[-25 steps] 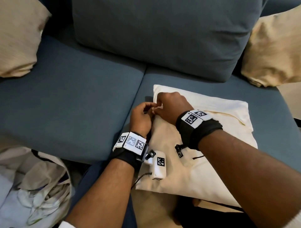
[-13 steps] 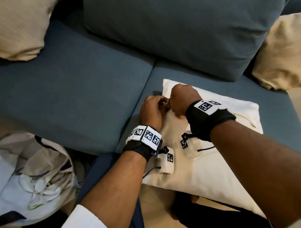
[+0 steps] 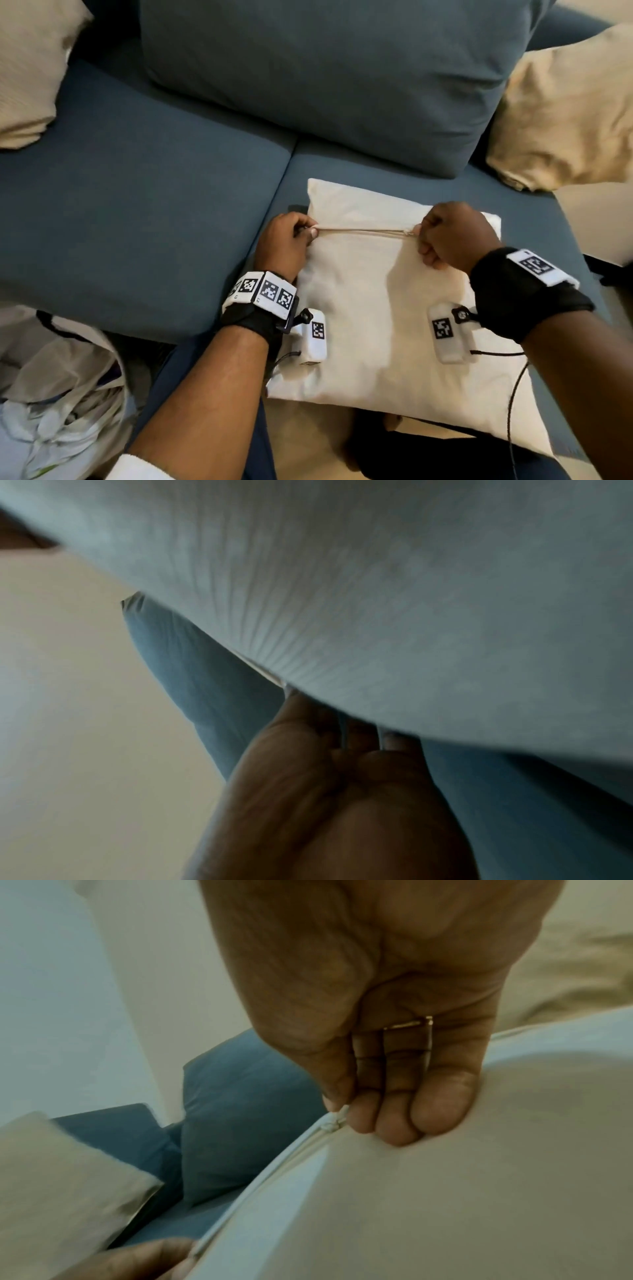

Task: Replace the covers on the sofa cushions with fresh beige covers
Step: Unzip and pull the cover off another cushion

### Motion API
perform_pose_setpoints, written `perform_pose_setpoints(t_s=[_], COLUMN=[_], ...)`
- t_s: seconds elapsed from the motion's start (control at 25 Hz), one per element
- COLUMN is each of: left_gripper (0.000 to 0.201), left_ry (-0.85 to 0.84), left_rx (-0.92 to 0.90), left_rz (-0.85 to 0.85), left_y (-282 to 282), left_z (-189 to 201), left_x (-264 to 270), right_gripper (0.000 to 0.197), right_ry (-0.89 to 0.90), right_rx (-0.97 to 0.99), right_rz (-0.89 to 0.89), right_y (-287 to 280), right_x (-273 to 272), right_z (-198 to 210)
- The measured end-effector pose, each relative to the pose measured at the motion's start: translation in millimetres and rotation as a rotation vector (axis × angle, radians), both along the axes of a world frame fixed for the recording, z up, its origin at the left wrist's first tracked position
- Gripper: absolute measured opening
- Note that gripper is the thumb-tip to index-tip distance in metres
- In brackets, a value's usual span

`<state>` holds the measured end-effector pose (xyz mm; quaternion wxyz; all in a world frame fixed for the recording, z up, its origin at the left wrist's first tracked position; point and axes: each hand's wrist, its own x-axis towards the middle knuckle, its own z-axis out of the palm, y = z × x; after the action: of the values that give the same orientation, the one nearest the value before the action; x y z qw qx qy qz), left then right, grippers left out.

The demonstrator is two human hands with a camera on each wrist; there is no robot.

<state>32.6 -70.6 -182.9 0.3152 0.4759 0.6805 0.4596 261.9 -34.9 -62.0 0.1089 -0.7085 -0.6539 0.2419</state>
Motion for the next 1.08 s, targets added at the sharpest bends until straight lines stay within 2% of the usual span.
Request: perform_pose_setpoints(t_s=[0.08, 0.16, 0.24, 0.32, 0.4, 0.44, 0.56, 0.68, 0.8, 0.92, 1.08], left_gripper=[0.006, 0.003, 0.022, 0.042, 0.059, 0.066, 0.073, 0.073, 0.073, 0.075, 0.075], left_ry=[-0.046, 0.135, 0.347, 0.477, 0.676, 0.719, 0.7, 0.739, 0.738, 0.774, 0.761], left_rx=[0.0, 0.026, 0.101, 0.101, -0.029, -0.114, -0.258, -0.276, -0.288, -0.284, -0.265], left_rz=[-0.022, -0.026, -0.078, -0.271, -0.498, -0.556, -0.576, -0.604, -0.616, -0.622, -0.617], left_y=[-7.8, -15.6, -18.8, -23.4, -27.2, -27.4, -21.9, -21.5, -22.0, -20.4, -20.9], left_z=[16.0, 39.8, 65.7, 84.0, 81.9, 73.5, 59.5, 55.5, 47.9, 37.5, 31.0], left_x=[2.6, 12.6, 37.9, 76.3, 114.2, 124.1, 127.4, 121.1, 115.9, 112.1, 113.9], right_gripper=[0.021, 0.025, 0.021, 0.016, 0.016, 0.016, 0.015, 0.011, 0.017, 0.025, 0.019], right_ry=[0.014, -0.03, -0.108, -0.153, -0.163, -0.165, -0.174, -0.189, -0.148, -0.203, -0.207], right_rx=[-0.015, 0.009, 0.067, 0.089, 0.089, 0.075, 0.076, 0.064, 0.017, 0.016, -0.013], right_rz=[-0.053, -0.026, 0.027, 0.063, 0.073, 0.079, 0.069, 0.023, -0.064, -0.125, -0.19], right_y=[-3.8, -5.8, -6.2, -5.8, -5.3, -3.9, -4.6, -8.3, -12.3, -18.5, -25.3], right_x=[31.1, 49.5, 51.8, 47.2, 43.9, 41.7, 47.8, 65.9, 94.3, 132.7, 160.9], right_z=[-0.4, -4.6, -11.0, -17.9, -21.9, -22.3, -16.8, -17.8, -19.2, -17.9, -23.6])
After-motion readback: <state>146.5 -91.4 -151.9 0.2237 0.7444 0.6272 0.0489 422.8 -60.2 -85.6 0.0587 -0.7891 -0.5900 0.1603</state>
